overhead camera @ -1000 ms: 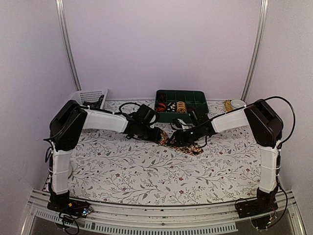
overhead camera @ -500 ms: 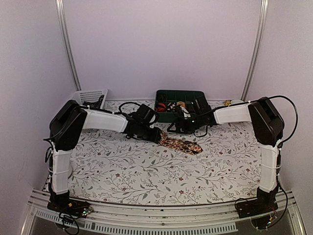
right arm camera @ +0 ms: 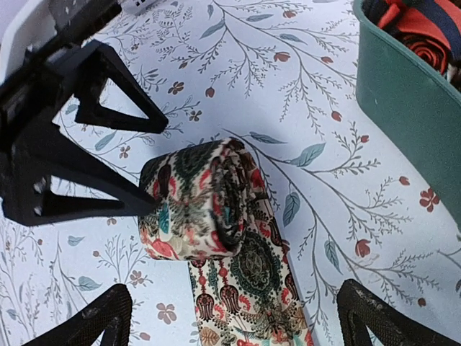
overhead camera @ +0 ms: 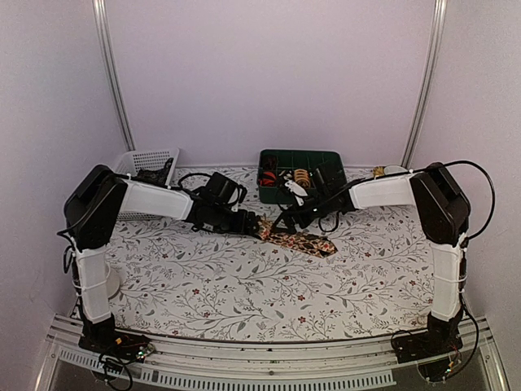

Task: Roll the ties
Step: Roll the tie at the center of the board.

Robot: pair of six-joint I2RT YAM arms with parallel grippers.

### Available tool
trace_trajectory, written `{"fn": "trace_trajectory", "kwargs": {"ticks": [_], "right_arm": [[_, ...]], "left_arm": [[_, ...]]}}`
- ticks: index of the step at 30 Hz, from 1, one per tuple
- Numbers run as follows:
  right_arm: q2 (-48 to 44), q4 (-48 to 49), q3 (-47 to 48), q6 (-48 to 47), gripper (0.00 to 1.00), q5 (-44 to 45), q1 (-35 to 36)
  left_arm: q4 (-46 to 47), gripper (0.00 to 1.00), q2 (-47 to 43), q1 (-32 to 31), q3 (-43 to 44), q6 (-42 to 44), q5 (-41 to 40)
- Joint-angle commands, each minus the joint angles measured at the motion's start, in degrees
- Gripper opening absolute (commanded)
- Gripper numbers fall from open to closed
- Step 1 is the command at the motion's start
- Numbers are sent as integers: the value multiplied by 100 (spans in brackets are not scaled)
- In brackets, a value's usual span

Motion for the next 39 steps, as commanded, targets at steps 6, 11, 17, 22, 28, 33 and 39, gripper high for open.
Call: {"fn": "trace_trajectory", "kwargs": {"ticks": [6,11,17,22,28,33,39], "right_arm": [[708,-289,671,-1606,100,639,427],[1149,-572,1267,-1610,100,1057,608],[1661,-877,1816,-1557,100,1375,711],[1970,-1092,2100,-1687,100,1488,743],[2233,-1440,2426,-1879,90,1386,748],[2196,-1604,2441,-2043,71,1306,743],[2216,-1850,2500,-2301,58,1148,739]], "left_arm": [[1257,92,-1120,372,-892,-470,836],[1395,92,-1454,463,-1127,-570,884],[1265,93,-1817,497,-1414,-448,659],[1324,93,-1977,523,-1742,-461,682],[1404,93,-2126,593,-2021,-474,712],[1430,93,-2176,641,-2142,-477,762],[1457,92,-2133,669,-2159,-441,867]]}}
